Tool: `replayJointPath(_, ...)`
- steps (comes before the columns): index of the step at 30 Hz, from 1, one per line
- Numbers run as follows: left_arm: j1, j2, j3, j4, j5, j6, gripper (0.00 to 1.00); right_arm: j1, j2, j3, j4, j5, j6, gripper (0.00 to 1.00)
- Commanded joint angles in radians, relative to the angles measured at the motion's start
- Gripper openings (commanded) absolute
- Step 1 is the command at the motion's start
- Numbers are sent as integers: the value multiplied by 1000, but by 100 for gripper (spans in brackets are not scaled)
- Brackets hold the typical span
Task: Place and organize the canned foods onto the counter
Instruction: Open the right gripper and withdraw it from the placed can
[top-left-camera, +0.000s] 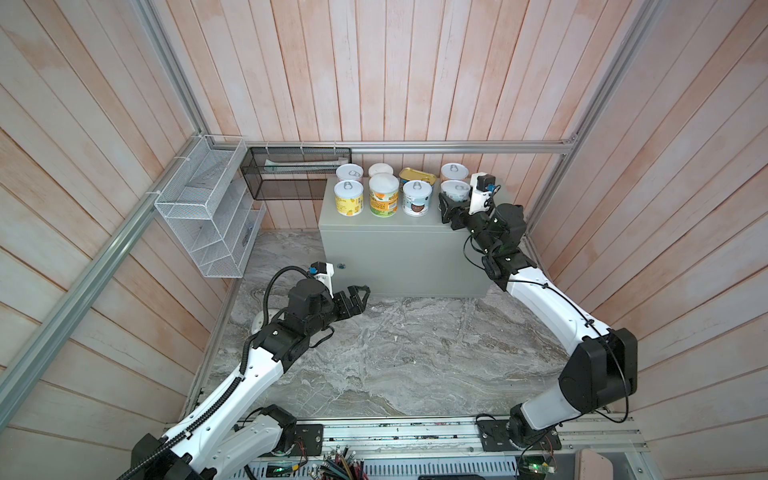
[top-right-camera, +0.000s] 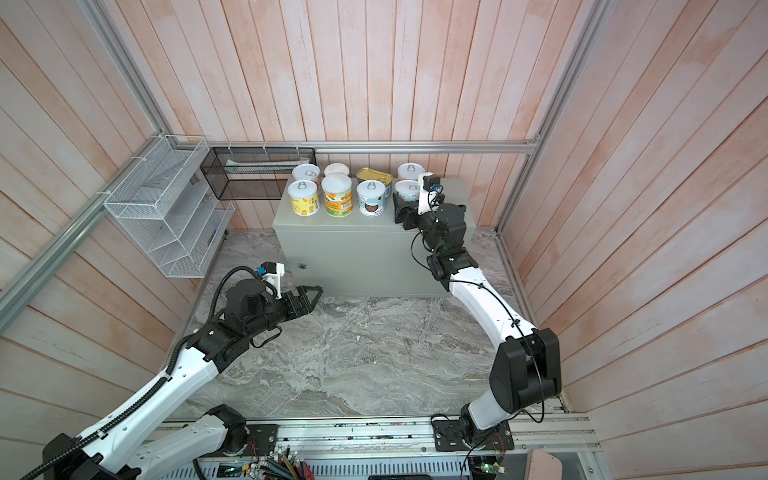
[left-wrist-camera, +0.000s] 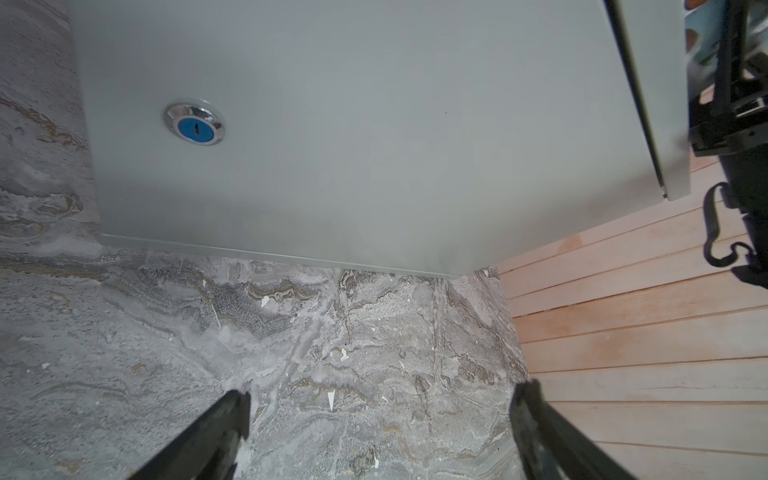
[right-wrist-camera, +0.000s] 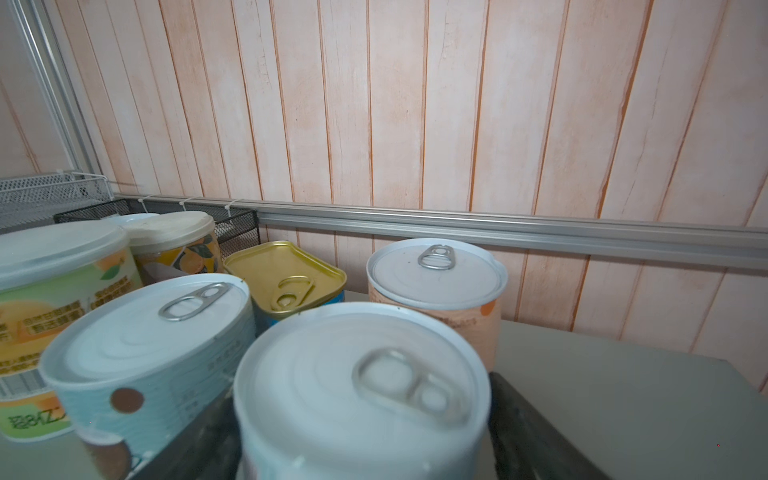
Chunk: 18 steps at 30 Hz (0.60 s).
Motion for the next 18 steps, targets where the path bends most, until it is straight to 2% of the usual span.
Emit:
replayJointPath(1,5,8,12,-25,-35,31,100,-15,-19,15,-3,-7,35,93)
replayJointPath(12,6,49,3,5,-52,61,100,-24,-228,-209,21,-8,81,95)
replayJointPath(18,7,41,-64,42,-207,118,100,-25,-398,-434,80,71,70,97)
